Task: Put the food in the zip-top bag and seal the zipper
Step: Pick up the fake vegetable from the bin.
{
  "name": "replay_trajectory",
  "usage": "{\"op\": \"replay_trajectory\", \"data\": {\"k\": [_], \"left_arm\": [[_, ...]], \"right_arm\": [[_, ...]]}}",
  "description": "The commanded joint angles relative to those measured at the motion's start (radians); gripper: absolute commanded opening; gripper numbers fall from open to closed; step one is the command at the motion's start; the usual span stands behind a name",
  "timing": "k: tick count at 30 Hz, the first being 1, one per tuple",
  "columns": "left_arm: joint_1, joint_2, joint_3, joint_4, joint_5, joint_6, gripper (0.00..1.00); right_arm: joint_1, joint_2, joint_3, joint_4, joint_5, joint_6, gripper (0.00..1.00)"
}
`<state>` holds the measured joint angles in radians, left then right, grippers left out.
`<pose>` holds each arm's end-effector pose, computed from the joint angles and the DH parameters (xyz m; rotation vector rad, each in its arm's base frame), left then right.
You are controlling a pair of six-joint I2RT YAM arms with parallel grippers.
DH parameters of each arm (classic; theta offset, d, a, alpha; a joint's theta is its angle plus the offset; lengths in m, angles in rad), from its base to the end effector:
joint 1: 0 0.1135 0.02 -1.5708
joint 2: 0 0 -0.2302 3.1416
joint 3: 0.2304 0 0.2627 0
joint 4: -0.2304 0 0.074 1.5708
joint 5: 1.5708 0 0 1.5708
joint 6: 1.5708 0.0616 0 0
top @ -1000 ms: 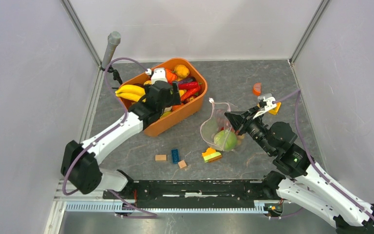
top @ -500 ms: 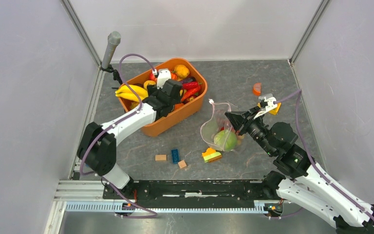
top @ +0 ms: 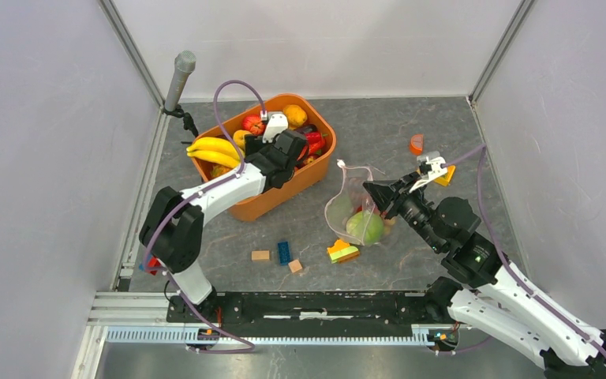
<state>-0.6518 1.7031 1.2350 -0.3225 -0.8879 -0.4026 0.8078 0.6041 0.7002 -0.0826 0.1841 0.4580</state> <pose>0.3351 -0.1956 0.1996 -0.1411 2.0563 0.4130 0.1560 0.1468 0.3303 -0.1322 1.6164 0.8479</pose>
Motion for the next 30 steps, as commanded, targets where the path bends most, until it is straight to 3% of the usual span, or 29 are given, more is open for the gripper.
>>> {"op": "replay_trajectory", "data": {"k": [1,17,19,30], "left_arm": [[0.005,0.025,0.03,-0.026,-0.059,0.027,0.89],[0.004,-0.015,-0.012,-0.041,0.026,0.019,0.07],[0.004,-0.039,-0.014,-0.04,0.04,0.026,0.02],[-0.025,-0.22,-0.004,-0.041,0.223,0.067,0.02]], "right_arm": [[0.004,0.001,0.004,0.045,-0.005,0.007,0.0],[0.003,-0.01,0.004,0.034,0.011,0.007,0.0],[0.004,-0.01,0.007,0.033,0.014,0.005,0.0],[0.004,-0.017,0.006,0.027,0.025,0.005,0.0]]}}
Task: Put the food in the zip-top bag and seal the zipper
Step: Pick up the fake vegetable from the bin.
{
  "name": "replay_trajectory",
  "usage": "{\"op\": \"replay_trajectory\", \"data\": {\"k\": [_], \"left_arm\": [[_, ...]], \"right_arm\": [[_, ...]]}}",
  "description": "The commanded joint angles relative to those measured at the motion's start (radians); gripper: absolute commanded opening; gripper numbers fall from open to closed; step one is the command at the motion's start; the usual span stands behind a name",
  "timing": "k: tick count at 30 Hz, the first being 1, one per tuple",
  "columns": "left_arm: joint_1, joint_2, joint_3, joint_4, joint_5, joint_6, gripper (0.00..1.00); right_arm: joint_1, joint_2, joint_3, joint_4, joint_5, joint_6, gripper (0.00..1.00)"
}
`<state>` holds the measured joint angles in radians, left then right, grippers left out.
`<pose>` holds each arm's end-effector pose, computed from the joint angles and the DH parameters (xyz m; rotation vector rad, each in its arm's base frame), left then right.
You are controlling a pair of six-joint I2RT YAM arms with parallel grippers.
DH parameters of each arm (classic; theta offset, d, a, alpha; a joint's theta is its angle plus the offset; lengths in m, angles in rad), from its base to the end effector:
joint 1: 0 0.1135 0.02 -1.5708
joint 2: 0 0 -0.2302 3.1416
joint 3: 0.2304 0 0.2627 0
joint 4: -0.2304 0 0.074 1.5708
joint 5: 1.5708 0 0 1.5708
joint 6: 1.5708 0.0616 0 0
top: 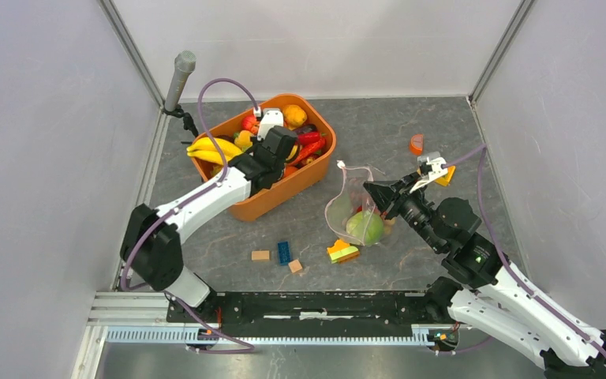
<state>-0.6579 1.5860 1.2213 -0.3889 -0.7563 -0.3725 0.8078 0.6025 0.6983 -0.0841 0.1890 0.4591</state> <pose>0.3190 -0.1931 0.2272 -0.0581 2.1028 0.2744 0.1560 0.1464 0.3297 -0.1277 1.6181 0.8442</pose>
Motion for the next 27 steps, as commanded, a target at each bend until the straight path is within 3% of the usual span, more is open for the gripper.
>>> {"op": "replay_trajectory", "data": {"k": [1,21,27], "left_arm": [[-0.019,-0.114,0.009,0.023,0.11,0.037,0.02],[-0.02,-0.443,-0.083,0.109,0.373,0.03,0.02],[-0.02,-0.518,-0.115,0.12,0.378,0.03,0.02]], "right_arm": [[0.004,-0.016,0.007,0.027,0.021,0.004,0.0],[0.004,-0.016,0.0,0.029,0.023,0.012,0.0],[0.004,-0.013,-0.003,0.03,0.021,0.015,0.0]]}}
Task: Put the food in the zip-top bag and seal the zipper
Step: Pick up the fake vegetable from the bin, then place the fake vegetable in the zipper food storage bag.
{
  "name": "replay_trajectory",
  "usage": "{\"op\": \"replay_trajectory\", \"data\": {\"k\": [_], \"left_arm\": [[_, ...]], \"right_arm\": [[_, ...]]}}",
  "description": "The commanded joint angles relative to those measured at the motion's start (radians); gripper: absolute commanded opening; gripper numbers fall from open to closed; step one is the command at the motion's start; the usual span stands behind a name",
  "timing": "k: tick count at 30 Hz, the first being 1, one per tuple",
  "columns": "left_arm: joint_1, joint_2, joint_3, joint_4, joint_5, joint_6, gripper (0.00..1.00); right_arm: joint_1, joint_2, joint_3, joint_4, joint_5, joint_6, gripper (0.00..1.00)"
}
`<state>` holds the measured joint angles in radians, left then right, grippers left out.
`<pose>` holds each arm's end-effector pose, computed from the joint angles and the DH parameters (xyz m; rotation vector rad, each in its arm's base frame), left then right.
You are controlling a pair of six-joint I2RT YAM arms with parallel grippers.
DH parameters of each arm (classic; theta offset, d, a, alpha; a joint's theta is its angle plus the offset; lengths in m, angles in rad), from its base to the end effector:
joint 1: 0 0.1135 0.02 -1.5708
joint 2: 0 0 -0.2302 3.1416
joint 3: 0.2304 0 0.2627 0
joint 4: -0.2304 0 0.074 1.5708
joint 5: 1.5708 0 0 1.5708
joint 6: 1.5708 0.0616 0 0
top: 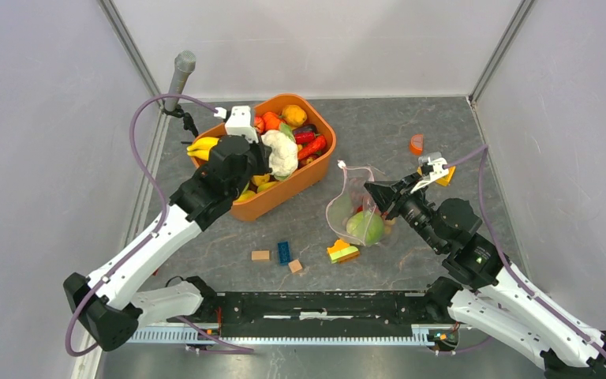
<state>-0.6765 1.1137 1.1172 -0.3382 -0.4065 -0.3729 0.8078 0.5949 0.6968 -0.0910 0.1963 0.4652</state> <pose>0.2471 -0.1671 0.3381 0.0119 1.8908 -0.3326 0.1553 0.1450 0.3297 -0.1169 1.6196 0.8430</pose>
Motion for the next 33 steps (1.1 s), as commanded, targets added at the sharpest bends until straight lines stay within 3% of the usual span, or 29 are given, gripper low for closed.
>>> {"op": "replay_trajectory", "data": {"k": [1,11,20,33], "left_arm": [[-0.001,-0.057,-0.01,0.068,0.035,0.029,0.02],[-0.001,-0.162,0.002,0.084,0.249,0.007,0.02],[-0.001,-0.227,0.007,0.101,0.603,-0.063,0.02],[-0.001,-0.3,0.059,0.18,0.829,-0.157,0.02]], "right_arm": [[0.004,-0.007,-0.002,0.037,0.013,0.01,0.0],[0.004,-0.003,-0.011,0.049,0.013,0.014,0.0],[0.005,0.002,-0.019,0.05,0.048,0.026,0.0],[0.004,0.07,0.069,-0.027,0.192,0.036,0.0]]}}
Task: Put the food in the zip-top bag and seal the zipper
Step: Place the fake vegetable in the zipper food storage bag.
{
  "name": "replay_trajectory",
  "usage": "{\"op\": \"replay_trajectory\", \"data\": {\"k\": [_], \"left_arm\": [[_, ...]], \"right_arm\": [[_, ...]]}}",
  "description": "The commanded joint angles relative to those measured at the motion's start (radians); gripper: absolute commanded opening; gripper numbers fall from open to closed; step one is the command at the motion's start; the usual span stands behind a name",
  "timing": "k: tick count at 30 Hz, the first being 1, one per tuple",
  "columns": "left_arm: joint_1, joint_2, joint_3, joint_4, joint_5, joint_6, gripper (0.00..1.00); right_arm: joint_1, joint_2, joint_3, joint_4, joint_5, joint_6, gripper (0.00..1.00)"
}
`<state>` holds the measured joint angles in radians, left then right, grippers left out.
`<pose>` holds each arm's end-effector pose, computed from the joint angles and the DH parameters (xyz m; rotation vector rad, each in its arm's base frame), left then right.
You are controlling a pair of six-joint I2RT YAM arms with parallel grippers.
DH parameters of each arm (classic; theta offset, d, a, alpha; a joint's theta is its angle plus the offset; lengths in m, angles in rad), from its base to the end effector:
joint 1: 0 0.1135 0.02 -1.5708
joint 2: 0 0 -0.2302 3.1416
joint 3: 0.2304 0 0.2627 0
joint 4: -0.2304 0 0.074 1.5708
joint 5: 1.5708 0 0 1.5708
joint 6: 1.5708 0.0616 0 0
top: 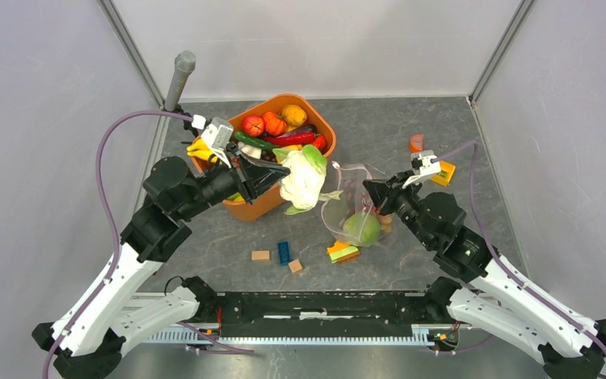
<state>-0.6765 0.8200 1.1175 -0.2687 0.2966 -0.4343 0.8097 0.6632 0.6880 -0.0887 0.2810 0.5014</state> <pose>0.1624 -0.1535 0.4180 0.4464 1.5902 -1.0931 0.1680 0.1516 0.3130 -0.0376 1.6889 0.7699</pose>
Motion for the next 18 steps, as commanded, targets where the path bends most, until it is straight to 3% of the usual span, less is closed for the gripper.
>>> {"op": "replay_trajectory", "data": {"k": [1,5,9,13,18], "left_arm": [[-0.001,-0.003,0.058,0.126,0.14,-0.11,0.02],[-0.001,0.003,0.049,0.18,0.173,-0.143,0.02],[-0.001,0.014,0.05,0.218,0.2,-0.163,0.02],[-0.003,0.031,0.039,0.298,0.244,-0.208,0.02],[-0.003,0.05,0.002,0.412,0.287,-0.28,0.02]], "right_arm": [[0.002,-0.014,0.089,-0.04,0.14,-0.012,0.0],[0.002,-0.091,0.154,-0.133,0.262,-0.055,0.0],[0.002,-0.121,0.286,-0.329,0.337,-0.085,0.0],[0.002,-0.107,0.355,-0.41,0.309,-0.091,0.0],[0.002,0.003,0.309,-0.369,0.197,-0.072,0.0]]}}
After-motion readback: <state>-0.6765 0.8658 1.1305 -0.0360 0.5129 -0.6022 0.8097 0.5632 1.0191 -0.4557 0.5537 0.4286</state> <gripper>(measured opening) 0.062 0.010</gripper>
